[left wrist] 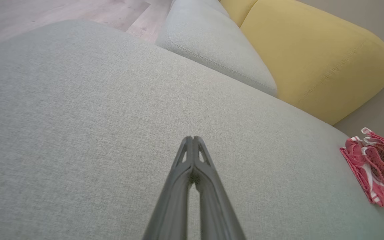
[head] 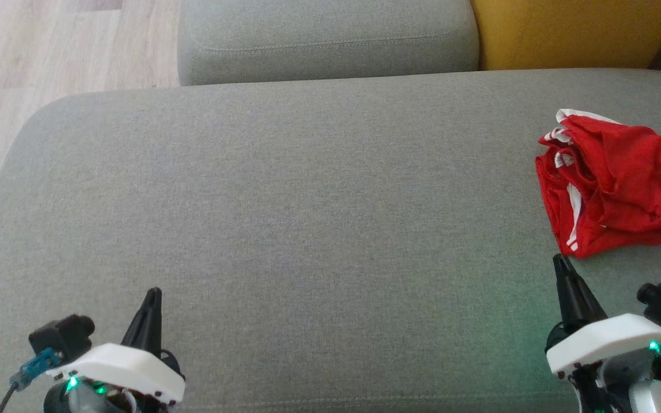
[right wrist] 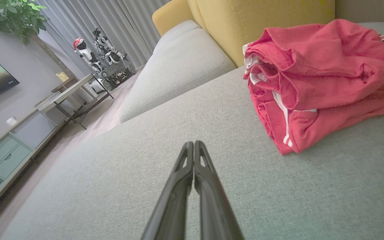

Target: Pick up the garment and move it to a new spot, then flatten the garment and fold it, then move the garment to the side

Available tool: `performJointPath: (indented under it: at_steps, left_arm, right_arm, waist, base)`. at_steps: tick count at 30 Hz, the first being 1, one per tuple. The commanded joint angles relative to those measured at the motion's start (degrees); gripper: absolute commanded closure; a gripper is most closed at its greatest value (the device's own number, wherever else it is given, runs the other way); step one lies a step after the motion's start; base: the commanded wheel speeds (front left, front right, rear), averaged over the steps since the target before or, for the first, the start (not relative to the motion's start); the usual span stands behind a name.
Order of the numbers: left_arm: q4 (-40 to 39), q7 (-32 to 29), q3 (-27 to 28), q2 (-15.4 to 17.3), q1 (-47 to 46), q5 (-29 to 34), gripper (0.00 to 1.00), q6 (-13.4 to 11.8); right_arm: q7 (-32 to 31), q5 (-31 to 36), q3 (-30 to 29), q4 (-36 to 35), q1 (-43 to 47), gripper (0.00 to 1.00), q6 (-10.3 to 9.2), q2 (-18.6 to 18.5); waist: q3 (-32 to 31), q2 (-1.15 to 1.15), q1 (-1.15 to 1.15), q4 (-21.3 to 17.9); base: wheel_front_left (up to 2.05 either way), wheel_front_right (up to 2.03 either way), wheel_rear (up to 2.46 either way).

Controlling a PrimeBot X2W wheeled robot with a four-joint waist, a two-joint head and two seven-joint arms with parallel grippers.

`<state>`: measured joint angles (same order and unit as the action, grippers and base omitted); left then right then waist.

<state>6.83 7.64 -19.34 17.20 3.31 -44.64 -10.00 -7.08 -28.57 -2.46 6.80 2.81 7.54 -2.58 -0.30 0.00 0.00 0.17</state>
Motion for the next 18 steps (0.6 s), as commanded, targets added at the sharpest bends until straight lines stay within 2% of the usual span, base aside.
performJointPath:
  at_steps: [1,18]
  left_arm:
    - [-1.4,-0.1,2.0,0.2,-3.0,-1.3,1.0,0.8]
    - [0.2,-2.5,6.2,-2.3,-4.2,-10.5,1.0,4.0]
  right_arm:
    - [0.2,-1.8,-0.1,-1.5,-2.9,1.0,-0.02,-0.2]
    - [0.2,-13.7,-0.9,0.2,-4.1,1.0,-0.02,-0.2]
  waist:
    - [0.0,0.0,0.0,0.0]
    - [0.1,0.0,0.0,0.0]
  base:
    - [0.0,0.0,0.0]
    - [0.0,0.0,0.0]
